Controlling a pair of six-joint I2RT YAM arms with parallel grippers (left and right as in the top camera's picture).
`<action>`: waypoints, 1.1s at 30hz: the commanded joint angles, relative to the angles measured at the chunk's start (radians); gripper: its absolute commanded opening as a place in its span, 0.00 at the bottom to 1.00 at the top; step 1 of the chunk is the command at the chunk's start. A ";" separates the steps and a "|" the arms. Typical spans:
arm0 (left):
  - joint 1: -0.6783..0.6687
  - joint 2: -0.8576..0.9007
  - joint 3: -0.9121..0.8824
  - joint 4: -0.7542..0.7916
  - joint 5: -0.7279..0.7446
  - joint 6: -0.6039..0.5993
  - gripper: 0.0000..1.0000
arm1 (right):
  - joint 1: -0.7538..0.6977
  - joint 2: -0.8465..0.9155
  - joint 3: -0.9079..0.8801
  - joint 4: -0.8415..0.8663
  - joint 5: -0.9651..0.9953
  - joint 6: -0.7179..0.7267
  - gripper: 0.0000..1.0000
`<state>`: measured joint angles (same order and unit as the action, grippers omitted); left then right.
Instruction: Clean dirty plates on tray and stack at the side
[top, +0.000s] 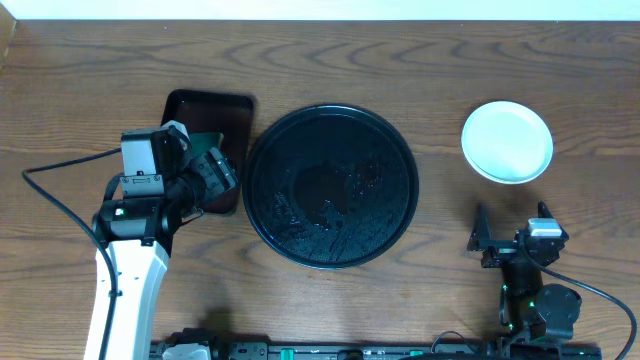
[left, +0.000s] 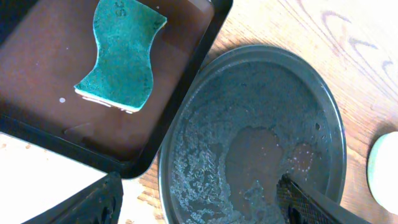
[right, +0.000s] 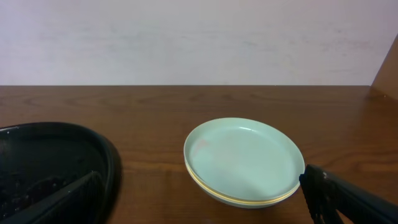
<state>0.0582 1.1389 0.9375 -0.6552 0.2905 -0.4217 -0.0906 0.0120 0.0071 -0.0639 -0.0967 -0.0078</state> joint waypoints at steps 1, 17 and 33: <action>0.003 0.002 0.001 -0.003 0.012 -0.001 0.80 | -0.009 -0.006 -0.002 -0.004 0.002 0.014 0.99; 0.003 0.002 0.001 -0.003 -0.074 -0.001 0.80 | -0.009 -0.006 -0.002 -0.004 0.002 0.014 0.99; 0.003 -0.111 -0.118 -0.084 -0.127 0.302 0.80 | -0.009 -0.006 -0.002 -0.004 0.002 0.014 0.99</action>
<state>0.0582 1.0931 0.8837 -0.7483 0.1799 -0.2512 -0.0906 0.0120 0.0071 -0.0635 -0.0967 -0.0078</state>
